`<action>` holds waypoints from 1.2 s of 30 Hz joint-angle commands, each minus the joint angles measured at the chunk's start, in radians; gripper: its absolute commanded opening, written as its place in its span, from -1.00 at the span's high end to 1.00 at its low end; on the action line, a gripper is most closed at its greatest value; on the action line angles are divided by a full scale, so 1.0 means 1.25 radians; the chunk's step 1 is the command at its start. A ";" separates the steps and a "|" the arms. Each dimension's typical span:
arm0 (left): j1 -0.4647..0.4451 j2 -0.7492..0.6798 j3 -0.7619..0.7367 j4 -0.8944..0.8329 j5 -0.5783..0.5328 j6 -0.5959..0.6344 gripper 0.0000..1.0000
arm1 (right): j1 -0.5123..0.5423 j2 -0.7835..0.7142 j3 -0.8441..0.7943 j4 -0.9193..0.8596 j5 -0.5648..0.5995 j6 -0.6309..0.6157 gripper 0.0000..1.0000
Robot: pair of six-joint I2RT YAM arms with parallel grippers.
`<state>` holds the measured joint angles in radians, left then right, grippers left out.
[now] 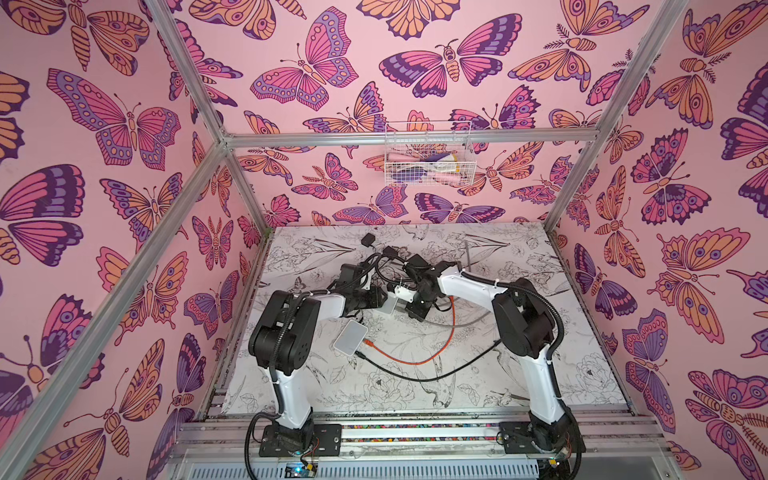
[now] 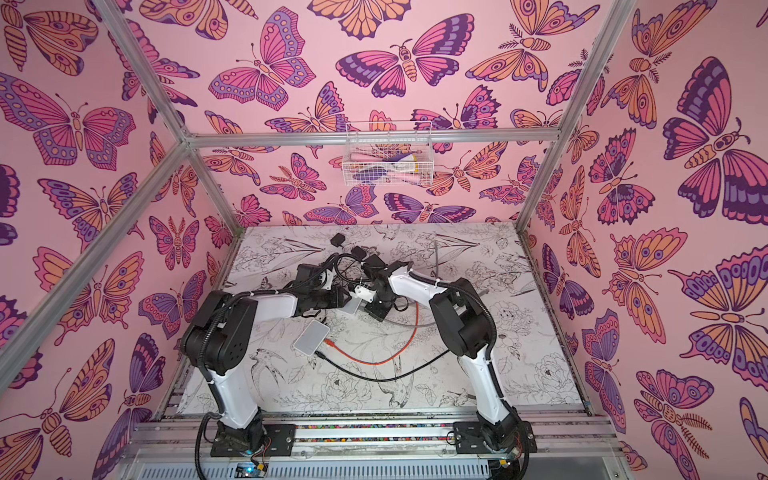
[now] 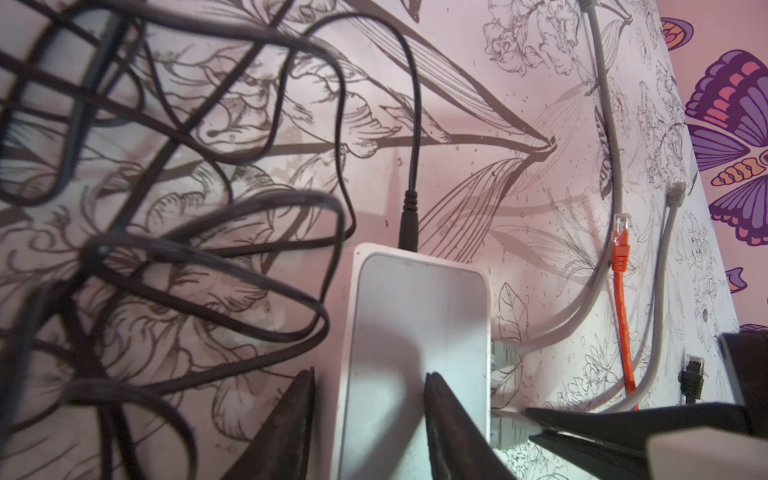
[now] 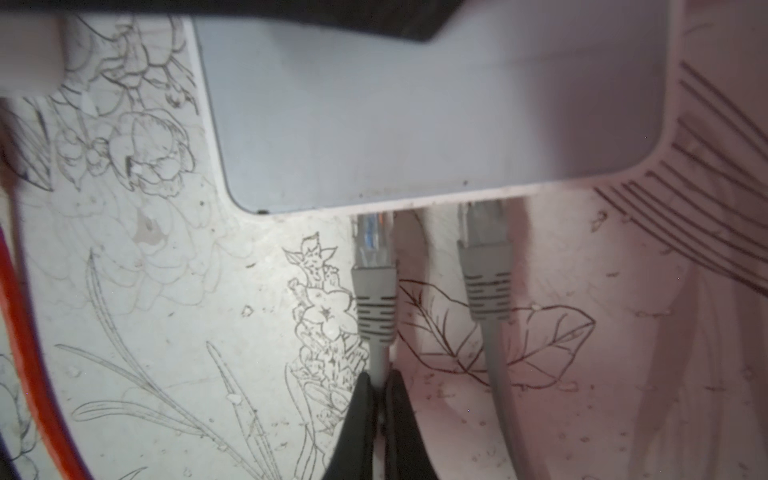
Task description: Insert the plug into the switch port
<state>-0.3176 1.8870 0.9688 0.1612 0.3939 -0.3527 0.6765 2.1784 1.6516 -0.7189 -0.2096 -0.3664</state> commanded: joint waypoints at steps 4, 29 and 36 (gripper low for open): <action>-0.021 -0.009 -0.032 -0.026 0.013 0.001 0.10 | -0.001 -0.036 -0.009 0.040 -0.064 0.003 1.00; -0.096 -0.026 -0.121 0.038 0.111 -0.014 0.10 | -0.001 -0.092 -0.097 0.279 -0.123 0.064 1.00; -0.119 -0.033 -0.140 0.050 0.115 -0.021 0.10 | 0.002 -0.091 -0.104 0.308 -0.132 0.087 1.00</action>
<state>-0.3756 1.8408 0.8429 0.3252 0.3351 -0.3649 0.6605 2.0998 1.4986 -0.5922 -0.2779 -0.2871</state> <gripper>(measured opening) 0.450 0.064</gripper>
